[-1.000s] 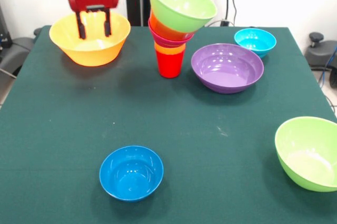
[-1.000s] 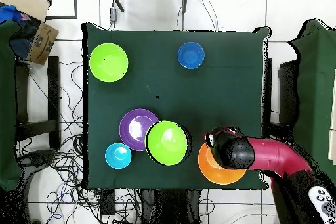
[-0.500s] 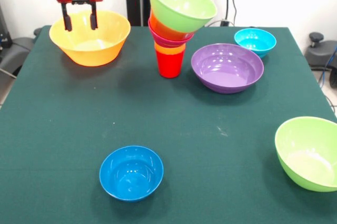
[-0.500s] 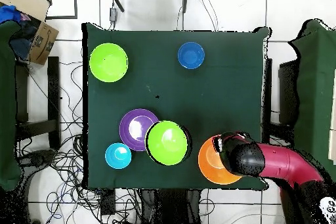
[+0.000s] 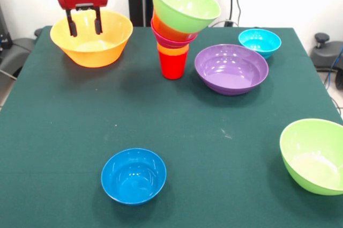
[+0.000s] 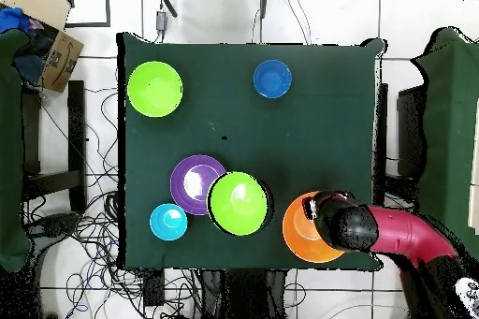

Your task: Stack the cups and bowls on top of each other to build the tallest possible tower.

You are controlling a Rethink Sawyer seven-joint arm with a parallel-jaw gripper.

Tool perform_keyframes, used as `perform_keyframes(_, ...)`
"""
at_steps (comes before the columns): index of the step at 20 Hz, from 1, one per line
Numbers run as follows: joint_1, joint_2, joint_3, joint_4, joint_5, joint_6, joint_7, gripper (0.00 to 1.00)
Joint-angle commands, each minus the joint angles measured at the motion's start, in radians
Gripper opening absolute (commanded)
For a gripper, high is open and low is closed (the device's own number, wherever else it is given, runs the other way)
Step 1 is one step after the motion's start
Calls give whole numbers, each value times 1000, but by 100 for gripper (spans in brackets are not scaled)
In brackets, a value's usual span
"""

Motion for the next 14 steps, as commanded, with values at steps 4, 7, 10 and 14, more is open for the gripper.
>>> perform_keyframes(4,-57,88,163,-82,-120,123,-272,100)
perform_keyframes(7,-69,95,187,-91,-137,146,-283,100)
perform_keyframes(10,-84,87,210,-70,-158,153,-295,100)
perform_keyframes(14,-98,82,237,-21,-191,144,-283,100)
